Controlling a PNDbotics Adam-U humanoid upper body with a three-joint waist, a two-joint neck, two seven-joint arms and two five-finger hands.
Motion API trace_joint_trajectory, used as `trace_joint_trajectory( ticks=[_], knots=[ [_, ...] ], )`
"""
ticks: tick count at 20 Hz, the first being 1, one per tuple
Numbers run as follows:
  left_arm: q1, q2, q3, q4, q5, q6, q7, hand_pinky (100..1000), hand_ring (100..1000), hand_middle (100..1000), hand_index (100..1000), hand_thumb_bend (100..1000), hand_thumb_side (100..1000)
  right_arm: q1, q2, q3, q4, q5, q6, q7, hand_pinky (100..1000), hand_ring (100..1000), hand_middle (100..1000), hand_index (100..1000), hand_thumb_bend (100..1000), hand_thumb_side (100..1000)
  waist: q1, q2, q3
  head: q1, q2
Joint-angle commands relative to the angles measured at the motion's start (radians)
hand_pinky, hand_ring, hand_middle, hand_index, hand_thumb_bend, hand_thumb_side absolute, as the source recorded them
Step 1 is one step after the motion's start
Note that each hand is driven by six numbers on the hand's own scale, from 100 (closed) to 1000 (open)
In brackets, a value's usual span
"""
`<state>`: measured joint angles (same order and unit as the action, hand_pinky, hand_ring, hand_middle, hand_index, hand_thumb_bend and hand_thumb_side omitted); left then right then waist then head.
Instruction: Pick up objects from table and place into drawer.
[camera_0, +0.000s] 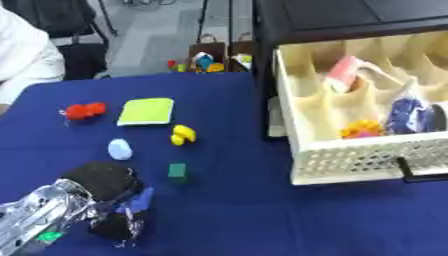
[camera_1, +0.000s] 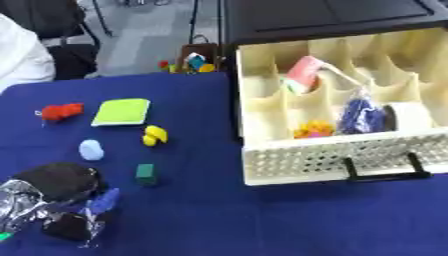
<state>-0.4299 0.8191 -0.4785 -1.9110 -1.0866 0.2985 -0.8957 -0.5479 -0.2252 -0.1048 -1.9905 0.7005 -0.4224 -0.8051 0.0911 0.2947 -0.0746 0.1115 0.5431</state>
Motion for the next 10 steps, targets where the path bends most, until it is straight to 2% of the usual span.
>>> trace_joint_trajectory(
  ticks=[1, 4, 10],
  knots=[
    [-0.006, 0.036, 0.004, 0.001, -0.016, -0.004, -0.011, 462, 553, 518, 665, 102, 664, -0.009, -0.011, -0.001, -0.009, -0.005, -0.016, -0.025, 590, 631, 605, 767, 100, 1000, -0.001, -0.024, 0.001, 0.005, -0.003],
    [-0.007, 0.036, 0.003, 0.005, -0.019, -0.009, -0.011, 427, 525, 490, 630, 100, 670, -0.009, -0.011, -0.001, -0.009, -0.004, -0.016, -0.029, 590, 631, 605, 767, 100, 1000, -0.001, -0.024, 0.001, 0.006, -0.004],
    [-0.008, 0.036, 0.007, -0.003, -0.014, -0.006, -0.011, 412, 515, 480, 616, 100, 668, -0.009, -0.011, -0.001, -0.009, -0.003, -0.015, -0.033, 590, 631, 604, 767, 100, 1000, 0.0, -0.024, 0.002, 0.005, -0.004]
  ],
)
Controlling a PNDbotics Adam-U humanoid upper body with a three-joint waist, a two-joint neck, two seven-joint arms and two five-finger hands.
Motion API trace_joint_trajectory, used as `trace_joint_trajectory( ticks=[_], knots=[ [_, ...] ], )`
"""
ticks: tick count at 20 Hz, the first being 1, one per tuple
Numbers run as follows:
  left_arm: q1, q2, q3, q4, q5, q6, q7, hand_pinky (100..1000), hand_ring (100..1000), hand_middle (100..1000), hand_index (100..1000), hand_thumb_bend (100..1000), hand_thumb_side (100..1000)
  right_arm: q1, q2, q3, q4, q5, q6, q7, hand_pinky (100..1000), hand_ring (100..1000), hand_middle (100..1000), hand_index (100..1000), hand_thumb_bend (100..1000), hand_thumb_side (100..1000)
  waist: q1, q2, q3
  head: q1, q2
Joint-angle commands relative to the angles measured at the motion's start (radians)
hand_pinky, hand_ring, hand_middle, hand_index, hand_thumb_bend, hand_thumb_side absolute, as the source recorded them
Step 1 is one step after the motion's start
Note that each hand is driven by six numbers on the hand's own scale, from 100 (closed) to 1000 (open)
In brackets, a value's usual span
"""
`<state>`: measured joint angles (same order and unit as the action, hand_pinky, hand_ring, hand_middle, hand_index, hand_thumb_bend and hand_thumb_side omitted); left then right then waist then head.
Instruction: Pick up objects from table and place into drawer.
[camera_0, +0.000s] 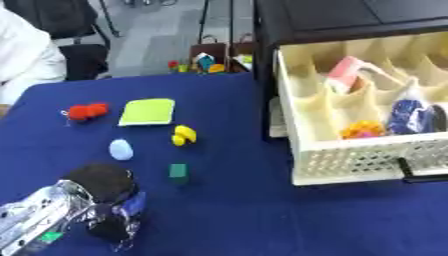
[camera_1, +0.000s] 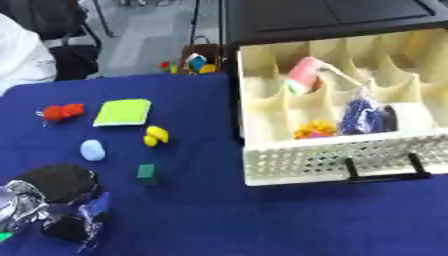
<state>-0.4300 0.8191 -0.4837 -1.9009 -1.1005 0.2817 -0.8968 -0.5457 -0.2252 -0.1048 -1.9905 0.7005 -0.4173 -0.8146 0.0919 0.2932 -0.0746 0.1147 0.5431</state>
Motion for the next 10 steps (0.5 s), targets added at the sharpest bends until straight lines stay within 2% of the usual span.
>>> trace_joint_trajectory(
  ticks=[1, 10],
  knots=[
    [-0.008, 0.037, 0.014, -0.017, 0.0, 0.011, -0.01, 409, 512, 478, 613, 100, 667, -0.011, -0.011, -0.001, -0.009, -0.003, -0.02, -0.025, 590, 631, 604, 767, 100, 1000, -0.001, -0.023, 0.003, 0.002, -0.004],
    [-0.007, 0.058, 0.035, -0.072, 0.021, 0.025, -0.01, 379, 493, 463, 590, 100, 629, -0.008, -0.011, -0.002, -0.009, 0.0, -0.018, -0.029, 590, 631, 604, 766, 100, 1000, 0.002, -0.03, 0.007, 0.0, -0.002]
  ],
)
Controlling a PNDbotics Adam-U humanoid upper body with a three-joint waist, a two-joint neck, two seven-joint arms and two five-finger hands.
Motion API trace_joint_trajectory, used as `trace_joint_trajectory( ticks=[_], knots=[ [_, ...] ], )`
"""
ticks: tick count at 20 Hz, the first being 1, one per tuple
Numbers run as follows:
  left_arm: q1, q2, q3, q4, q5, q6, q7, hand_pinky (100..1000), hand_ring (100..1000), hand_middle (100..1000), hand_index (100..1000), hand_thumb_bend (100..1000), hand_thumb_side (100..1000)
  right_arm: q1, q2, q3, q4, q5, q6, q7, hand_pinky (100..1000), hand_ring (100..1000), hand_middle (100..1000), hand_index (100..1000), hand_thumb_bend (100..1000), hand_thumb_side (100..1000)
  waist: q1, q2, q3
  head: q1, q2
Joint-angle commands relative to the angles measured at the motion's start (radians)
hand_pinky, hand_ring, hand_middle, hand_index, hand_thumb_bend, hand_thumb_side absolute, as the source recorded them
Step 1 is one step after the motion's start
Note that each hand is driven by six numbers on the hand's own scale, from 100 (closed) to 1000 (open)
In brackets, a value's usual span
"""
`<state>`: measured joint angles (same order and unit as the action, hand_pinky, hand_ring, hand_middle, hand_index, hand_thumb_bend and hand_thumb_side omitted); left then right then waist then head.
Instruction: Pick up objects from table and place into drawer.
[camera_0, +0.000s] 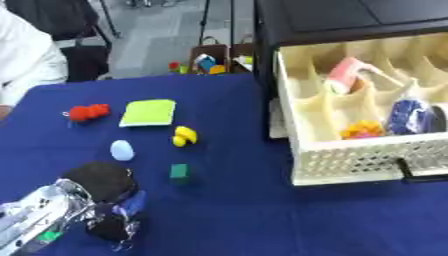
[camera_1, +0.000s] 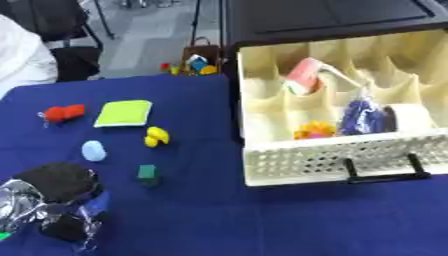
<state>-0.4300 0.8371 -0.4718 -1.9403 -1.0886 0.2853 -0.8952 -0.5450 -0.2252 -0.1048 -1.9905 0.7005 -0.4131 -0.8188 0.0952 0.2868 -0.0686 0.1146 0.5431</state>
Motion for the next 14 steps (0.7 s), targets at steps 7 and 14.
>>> trace_joint_trajectory(
  ticks=[7, 14],
  knots=[
    [-0.023, 0.043, 0.079, -0.059, 0.045, 0.036, 0.008, 367, 482, 456, 575, 100, 624, -0.005, -0.012, -0.002, -0.009, 0.001, -0.021, -0.026, 590, 631, 605, 766, 100, 1000, 0.001, -0.032, 0.005, -0.008, 0.001],
    [-0.048, 0.056, 0.132, -0.06, 0.113, 0.037, 0.096, 355, 473, 444, 561, 100, 626, -0.003, -0.013, -0.001, -0.009, 0.002, -0.021, -0.027, 591, 630, 605, 766, 100, 1000, 0.004, -0.039, 0.003, -0.011, 0.006]
  ],
)
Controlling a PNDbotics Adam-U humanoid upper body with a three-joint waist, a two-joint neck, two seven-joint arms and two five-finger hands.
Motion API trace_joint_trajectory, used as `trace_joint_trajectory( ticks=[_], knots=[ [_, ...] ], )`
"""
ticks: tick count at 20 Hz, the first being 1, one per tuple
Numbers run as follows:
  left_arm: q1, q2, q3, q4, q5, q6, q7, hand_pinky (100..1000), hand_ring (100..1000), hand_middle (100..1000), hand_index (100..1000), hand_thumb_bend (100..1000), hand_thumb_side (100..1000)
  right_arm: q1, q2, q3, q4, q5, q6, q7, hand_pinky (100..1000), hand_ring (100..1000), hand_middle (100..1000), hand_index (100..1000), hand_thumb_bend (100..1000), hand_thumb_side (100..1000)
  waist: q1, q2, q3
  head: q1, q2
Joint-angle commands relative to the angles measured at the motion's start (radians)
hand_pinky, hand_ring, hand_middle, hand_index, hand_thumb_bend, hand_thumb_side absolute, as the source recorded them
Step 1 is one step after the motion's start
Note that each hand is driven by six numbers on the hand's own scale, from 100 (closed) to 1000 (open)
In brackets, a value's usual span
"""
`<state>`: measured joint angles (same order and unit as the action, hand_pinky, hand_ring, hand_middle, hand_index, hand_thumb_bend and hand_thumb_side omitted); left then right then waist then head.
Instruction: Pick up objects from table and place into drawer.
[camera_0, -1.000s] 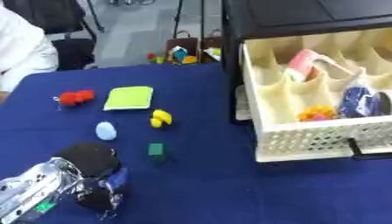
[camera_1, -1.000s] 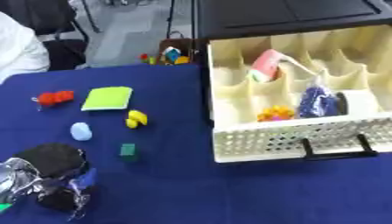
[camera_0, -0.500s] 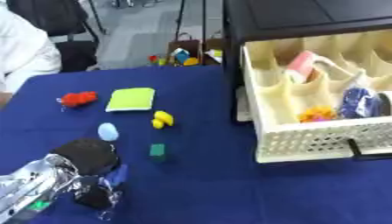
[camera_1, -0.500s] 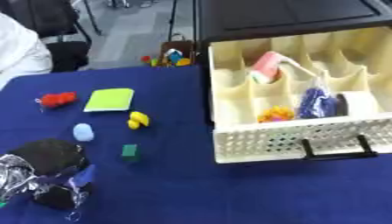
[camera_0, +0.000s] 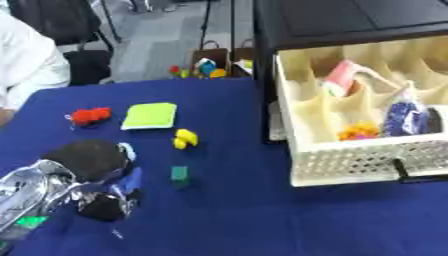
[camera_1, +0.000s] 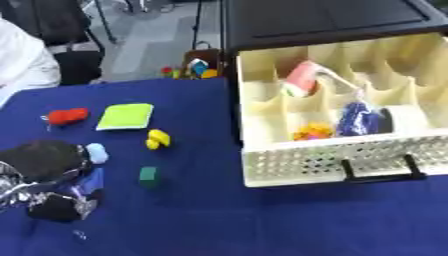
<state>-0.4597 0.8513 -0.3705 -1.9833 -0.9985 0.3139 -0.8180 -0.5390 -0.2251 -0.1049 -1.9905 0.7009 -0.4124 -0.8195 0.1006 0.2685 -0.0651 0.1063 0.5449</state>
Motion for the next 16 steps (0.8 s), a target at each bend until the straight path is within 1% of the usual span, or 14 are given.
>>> trace_joint_trajectory(
  ticks=[1, 8, 16],
  knots=[
    [-0.024, 0.044, 0.037, -0.017, 0.032, 0.009, 0.03, 353, 471, 443, 560, 100, 625, -0.009, -0.013, -0.001, -0.009, 0.002, -0.021, -0.026, 591, 630, 605, 765, 100, 1000, -0.001, -0.022, -0.001, -0.003, 0.005],
    [-0.082, 0.054, 0.09, -0.017, 0.107, 0.018, 0.088, 342, 463, 434, 553, 100, 621, -0.007, -0.014, 0.001, -0.009, 0.003, -0.022, -0.026, 592, 630, 606, 765, 100, 1000, 0.006, -0.031, -0.01, 0.0, 0.013],
    [-0.201, 0.058, 0.122, -0.017, 0.184, 0.023, 0.102, 335, 452, 426, 544, 100, 626, 0.001, -0.016, 0.006, -0.009, 0.001, -0.022, -0.022, 592, 631, 606, 765, 100, 1000, 0.02, -0.05, -0.027, 0.017, 0.025]
  ],
)
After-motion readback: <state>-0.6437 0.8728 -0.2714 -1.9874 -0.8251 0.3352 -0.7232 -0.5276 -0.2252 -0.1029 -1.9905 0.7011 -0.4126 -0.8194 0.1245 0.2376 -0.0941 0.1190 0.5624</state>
